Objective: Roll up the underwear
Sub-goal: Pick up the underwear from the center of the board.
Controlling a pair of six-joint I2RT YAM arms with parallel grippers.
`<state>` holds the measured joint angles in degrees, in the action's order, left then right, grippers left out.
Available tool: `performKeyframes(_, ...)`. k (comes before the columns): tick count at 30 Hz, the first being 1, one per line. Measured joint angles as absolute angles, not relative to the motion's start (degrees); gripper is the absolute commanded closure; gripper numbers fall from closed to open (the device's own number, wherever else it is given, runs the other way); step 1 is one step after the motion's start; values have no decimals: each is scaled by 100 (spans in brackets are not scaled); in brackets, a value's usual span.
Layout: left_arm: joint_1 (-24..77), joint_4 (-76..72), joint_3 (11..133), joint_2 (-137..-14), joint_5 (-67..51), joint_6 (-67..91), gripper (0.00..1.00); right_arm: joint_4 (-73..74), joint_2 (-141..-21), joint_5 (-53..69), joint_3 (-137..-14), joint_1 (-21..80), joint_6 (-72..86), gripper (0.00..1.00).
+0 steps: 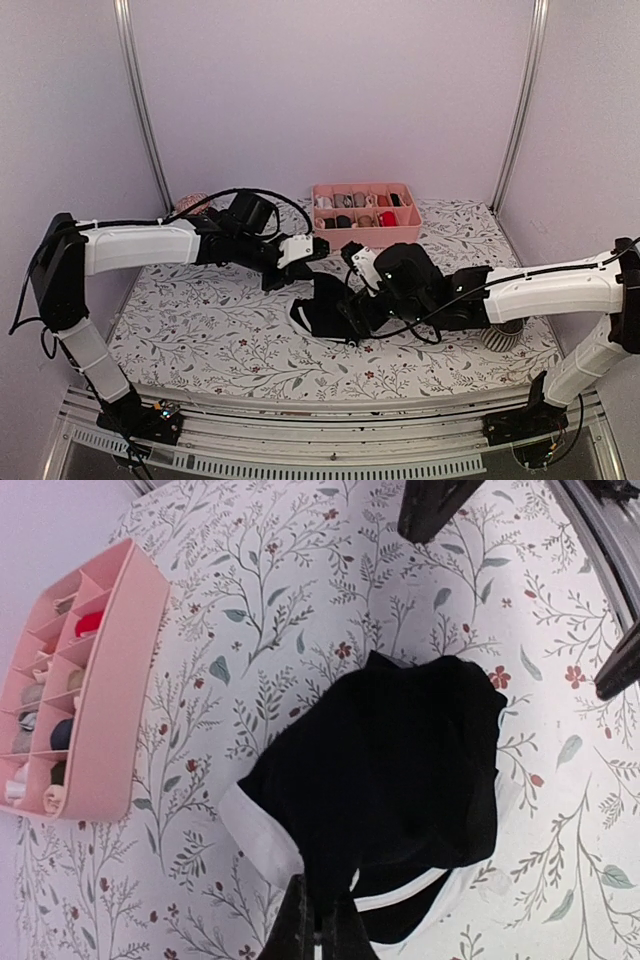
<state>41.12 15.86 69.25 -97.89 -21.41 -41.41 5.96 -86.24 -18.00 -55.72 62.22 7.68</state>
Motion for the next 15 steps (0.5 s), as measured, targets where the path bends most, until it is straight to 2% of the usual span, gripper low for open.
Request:
performKeyframes(5,4259,1767,6667,-9738,-1865,-3872,100,360,-8906,-2836,-5290,6984,904,10)
performKeyframes(8,4270,1828,6650,-9738,-1800,-3682,100,228,-9489,-3769,-5408,7507,1160,5)
performKeyframes(11,4274,1835,6650,-9738,-1796,-3566,100,412,-10335,-4536,-5913,7802,1664,0)
performKeyframes(15,4324,2001,6720,-9736,-1839,-3518,100,1024,-11404,-5308,-7002,7911,2547,1)
